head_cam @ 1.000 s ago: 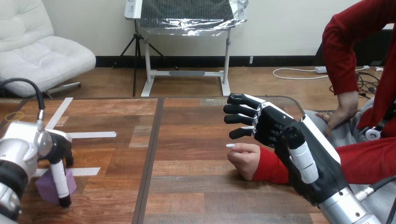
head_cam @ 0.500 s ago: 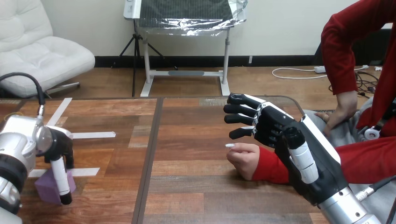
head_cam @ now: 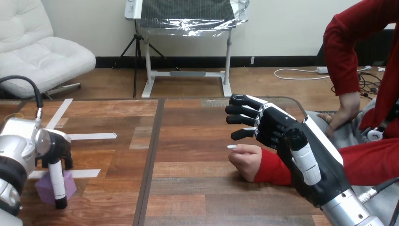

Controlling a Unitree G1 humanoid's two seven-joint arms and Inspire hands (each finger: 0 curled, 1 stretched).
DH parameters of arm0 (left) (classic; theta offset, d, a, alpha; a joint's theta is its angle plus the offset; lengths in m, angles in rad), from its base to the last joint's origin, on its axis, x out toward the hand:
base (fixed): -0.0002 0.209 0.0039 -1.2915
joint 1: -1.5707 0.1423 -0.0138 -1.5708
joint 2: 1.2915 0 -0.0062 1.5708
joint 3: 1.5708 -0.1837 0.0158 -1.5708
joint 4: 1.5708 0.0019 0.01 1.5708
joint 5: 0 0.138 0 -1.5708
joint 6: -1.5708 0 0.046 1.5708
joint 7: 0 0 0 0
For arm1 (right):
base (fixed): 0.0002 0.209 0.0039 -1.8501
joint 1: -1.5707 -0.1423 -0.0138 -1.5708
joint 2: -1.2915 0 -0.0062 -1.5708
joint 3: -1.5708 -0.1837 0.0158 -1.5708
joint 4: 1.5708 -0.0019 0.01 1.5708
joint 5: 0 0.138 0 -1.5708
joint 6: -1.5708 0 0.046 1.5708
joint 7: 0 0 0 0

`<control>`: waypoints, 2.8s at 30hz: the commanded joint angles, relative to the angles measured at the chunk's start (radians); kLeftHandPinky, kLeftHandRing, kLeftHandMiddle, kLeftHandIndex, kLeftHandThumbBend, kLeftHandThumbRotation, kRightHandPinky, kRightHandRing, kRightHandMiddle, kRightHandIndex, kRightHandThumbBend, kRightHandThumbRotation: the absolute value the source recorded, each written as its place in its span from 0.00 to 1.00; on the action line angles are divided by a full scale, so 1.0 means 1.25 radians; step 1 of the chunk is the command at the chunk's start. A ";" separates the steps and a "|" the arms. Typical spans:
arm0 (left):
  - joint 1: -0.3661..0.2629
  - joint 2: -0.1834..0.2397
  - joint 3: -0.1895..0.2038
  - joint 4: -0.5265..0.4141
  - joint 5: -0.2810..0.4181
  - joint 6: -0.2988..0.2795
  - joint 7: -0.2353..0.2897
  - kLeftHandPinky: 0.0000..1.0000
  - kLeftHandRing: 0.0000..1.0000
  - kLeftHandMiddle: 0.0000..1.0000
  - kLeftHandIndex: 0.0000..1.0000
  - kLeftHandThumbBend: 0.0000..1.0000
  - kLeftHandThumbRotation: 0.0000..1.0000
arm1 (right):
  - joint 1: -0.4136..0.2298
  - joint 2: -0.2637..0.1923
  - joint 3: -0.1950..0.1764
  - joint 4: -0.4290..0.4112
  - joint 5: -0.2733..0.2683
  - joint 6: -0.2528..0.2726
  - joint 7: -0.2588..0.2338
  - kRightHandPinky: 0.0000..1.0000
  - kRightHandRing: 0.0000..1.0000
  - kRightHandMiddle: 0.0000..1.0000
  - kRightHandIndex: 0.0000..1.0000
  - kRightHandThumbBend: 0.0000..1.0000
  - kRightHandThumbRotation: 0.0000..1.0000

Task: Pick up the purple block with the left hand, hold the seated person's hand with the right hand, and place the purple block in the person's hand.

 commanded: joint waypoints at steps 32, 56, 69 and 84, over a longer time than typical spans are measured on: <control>-0.029 -0.030 0.002 0.000 -0.002 0.142 0.013 0.25 0.45 0.57 0.64 0.80 0.00 | -0.030 -0.010 -0.012 -0.030 0.013 -0.005 0.001 0.70 0.81 0.83 0.84 0.93 1.00; -0.025 -0.057 -0.010 0.010 0.010 0.229 0.105 0.16 0.26 0.42 0.59 0.80 0.00 | -0.029 -0.010 -0.012 -0.034 0.020 0.002 0.002 0.70 0.81 0.82 0.84 0.93 1.00; -0.023 -0.063 -0.004 0.004 0.003 0.252 0.123 0.15 0.24 0.38 0.69 0.83 0.00 | -0.030 -0.010 -0.012 -0.033 0.019 -0.001 0.006 0.70 0.81 0.82 0.84 0.92 1.00; -0.006 -0.049 0.001 -0.017 -0.008 0.222 0.172 0.15 0.23 0.38 0.74 0.84 0.00 | -0.031 -0.008 -0.012 -0.032 0.016 -0.001 0.004 0.70 0.81 0.82 0.83 0.92 1.00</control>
